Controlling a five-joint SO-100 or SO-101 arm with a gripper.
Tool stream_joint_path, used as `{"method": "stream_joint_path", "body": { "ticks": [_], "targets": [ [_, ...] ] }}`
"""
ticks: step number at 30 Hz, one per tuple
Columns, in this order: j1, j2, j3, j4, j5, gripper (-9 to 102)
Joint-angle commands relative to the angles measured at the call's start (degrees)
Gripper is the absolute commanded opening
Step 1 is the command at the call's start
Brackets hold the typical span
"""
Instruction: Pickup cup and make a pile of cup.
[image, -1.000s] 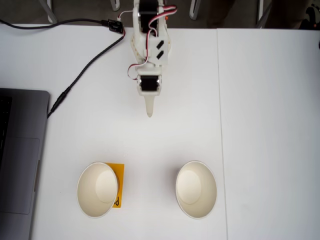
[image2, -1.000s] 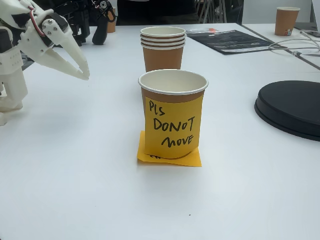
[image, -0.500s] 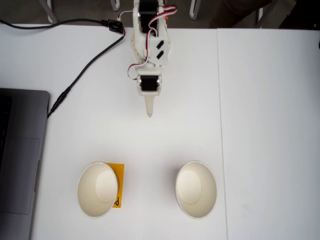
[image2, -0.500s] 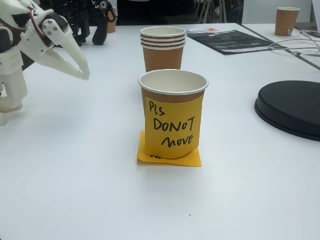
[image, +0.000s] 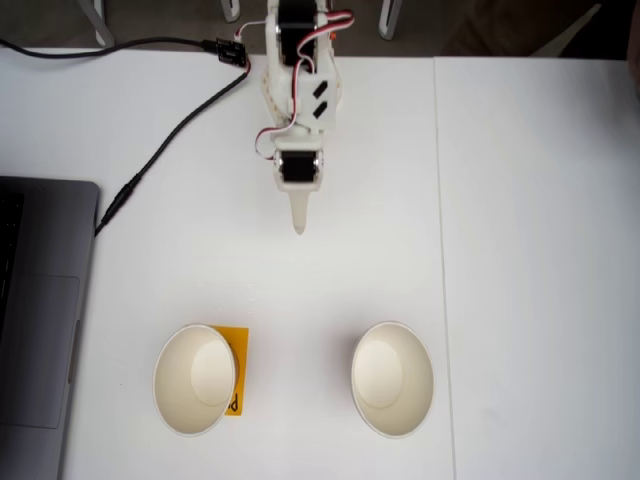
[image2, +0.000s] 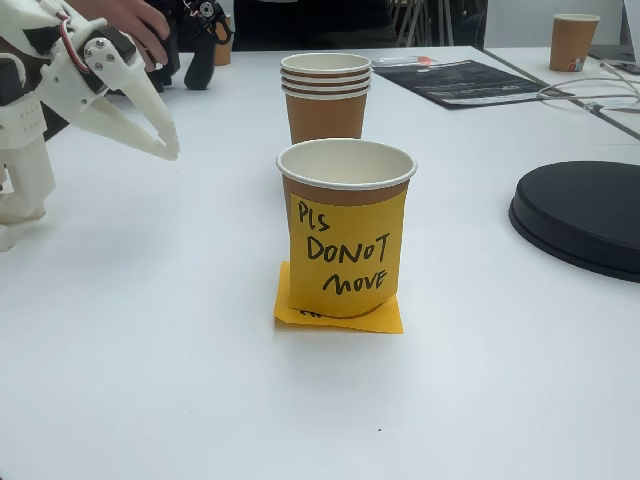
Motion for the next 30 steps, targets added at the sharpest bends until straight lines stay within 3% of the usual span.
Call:
{"method": "stream_joint_path", "body": {
  "ticks": [1,30],
  "targets": [
    [-0.4,0.4,-0.4,0.1,-0.1,-7],
    [0.3,-4.7,-4.2,-0.1,-0.1,-7]
  ]
}}
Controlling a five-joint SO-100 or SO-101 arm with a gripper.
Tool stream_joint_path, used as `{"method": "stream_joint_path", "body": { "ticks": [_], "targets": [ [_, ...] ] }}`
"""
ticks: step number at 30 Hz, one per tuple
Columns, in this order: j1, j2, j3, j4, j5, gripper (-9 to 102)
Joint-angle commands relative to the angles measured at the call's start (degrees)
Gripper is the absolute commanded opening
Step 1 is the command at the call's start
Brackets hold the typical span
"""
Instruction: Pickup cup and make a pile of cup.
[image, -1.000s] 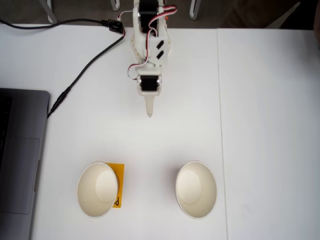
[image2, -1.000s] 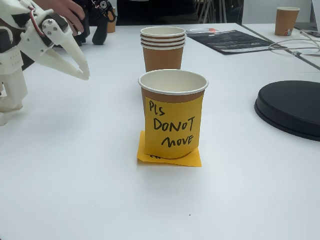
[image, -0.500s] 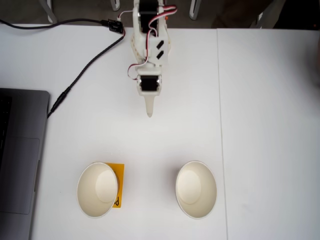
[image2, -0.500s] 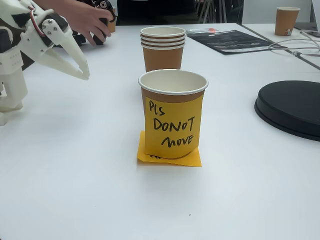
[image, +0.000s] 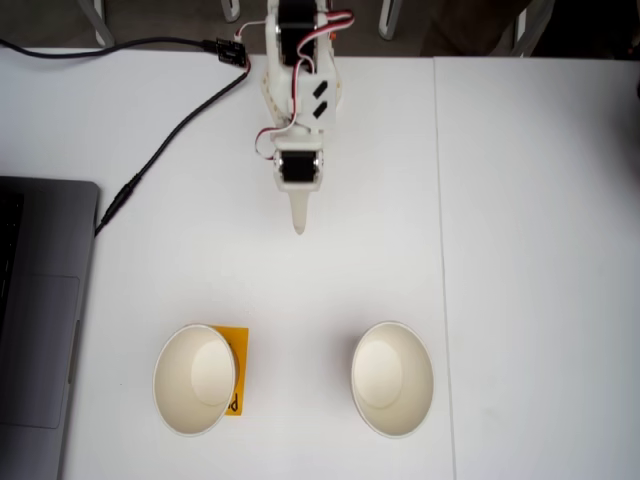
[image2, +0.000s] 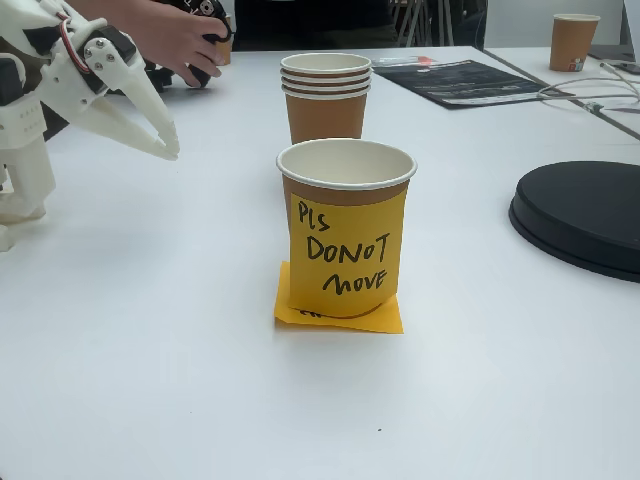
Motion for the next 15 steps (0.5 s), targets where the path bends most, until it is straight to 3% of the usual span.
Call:
{"method": "stream_joint_path", "body": {
  "ticks": [1,15],
  "targets": [
    [0.3,-6.9,-6.2,0.0,-0.1,-7],
    [0.4,-37.4,-38.0,0.1,0.4,-7]
  ]
}}
